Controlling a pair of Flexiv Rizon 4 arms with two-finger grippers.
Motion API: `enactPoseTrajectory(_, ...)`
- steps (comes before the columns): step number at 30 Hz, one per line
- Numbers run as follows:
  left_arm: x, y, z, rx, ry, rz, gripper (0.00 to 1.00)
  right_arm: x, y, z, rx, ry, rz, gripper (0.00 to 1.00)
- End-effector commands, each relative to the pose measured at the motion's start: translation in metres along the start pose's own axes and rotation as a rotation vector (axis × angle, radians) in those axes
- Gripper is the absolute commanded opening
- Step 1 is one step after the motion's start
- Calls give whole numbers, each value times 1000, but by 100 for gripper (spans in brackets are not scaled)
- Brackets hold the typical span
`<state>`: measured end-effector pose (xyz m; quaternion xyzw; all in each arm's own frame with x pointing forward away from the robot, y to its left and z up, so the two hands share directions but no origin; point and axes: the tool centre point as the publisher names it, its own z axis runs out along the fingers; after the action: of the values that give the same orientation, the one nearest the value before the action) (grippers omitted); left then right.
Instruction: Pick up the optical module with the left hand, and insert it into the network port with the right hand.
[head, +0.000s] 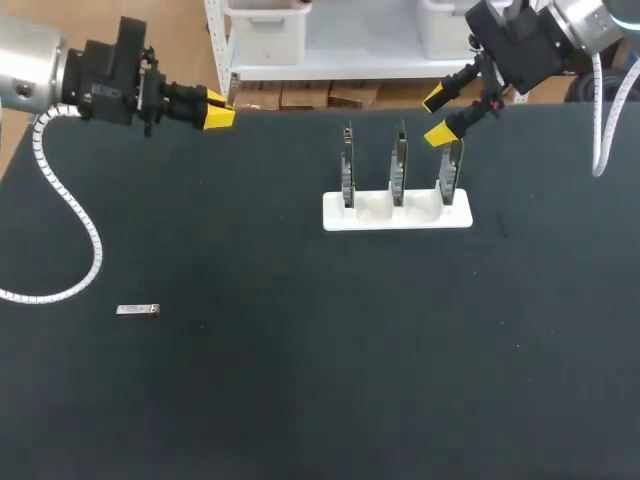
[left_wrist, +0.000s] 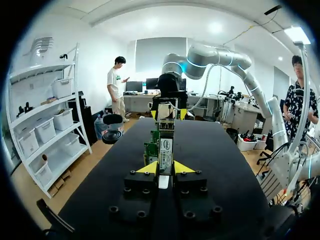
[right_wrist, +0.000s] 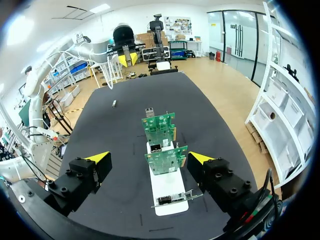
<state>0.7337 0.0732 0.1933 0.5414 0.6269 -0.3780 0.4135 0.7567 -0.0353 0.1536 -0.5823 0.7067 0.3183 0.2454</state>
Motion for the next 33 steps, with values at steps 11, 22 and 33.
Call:
enactPoseTrajectory(11, -47, -11, 43, 77, -172, 63, 0, 0, 1, 0, 3, 0, 0, 100)
enactPoseTrajectory(22, -89, -28, 98, 191, -197, 142, 0, 0, 1, 0, 3, 0, 0, 100)
enactPoseTrajectory(33, -94, -31, 138, 237, -196, 125, 0, 0, 1, 0, 3, 0, 0, 100)
